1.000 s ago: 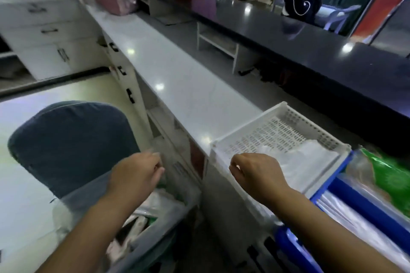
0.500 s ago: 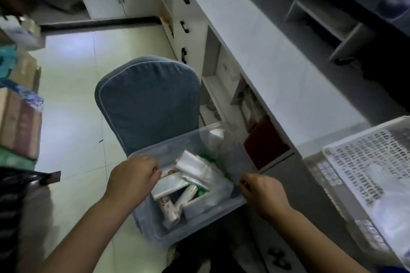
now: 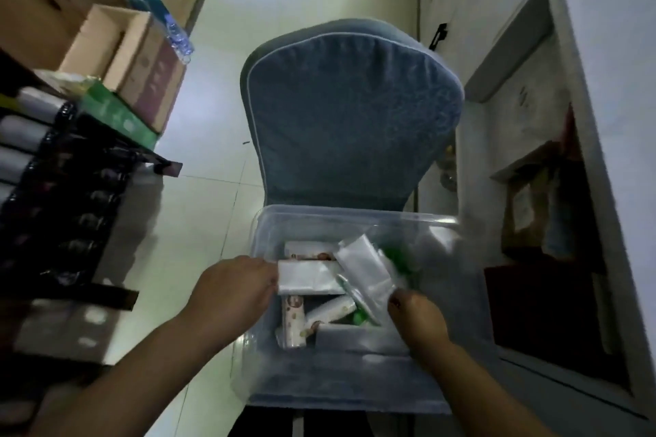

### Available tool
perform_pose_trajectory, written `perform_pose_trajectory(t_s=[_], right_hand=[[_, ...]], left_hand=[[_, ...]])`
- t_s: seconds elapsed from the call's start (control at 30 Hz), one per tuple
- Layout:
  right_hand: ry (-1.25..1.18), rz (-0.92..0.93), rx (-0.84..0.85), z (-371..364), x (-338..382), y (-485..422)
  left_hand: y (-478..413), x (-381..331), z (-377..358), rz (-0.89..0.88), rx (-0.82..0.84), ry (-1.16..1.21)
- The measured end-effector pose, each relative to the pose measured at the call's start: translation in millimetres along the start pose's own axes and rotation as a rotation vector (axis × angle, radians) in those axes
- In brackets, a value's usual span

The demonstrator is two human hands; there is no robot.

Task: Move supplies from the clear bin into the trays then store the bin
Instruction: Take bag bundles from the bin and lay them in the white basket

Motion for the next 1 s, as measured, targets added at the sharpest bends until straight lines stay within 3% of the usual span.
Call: perform_pose_trajectory(t_s=[0.3,0.43,0.6,0.7,0.87,1.0], right_hand=[[-0.188,-0.096,0.077,-53,-28,-98],[0.016,-0.070,0.097,-69,-33,-101],[0.043,0.011,0.153,-76,-29,-101],[-0.185,-0.025,0.135,-75,-21,-85],[-0.497,0.073,-0.134,-35,7,-61],[-0.847,0.132,-0.195,18,52,-45]], left_hand=[[-27,-6,-70,0.101,0.111,0.066],[-31,-9,-85,0.122,0.133,0.097],[-35,-22,-90,0.137,0.136,0.163],[-33,-29,-90,0.203,0.160,0.246],[-27,-42,-92,0.276,0.233,0.404],[-35,-49,-72,0.322,0.123,0.574]])
Point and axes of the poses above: each hand's wrist, its own y-axis away from the middle knuckle, its own z-axis out of the back of the hand, x = y × z, the point moved 4 cm from there along -y, towards the middle knuckle, and after that the axes turned 11 degrees about z, right-handed, at the moved point
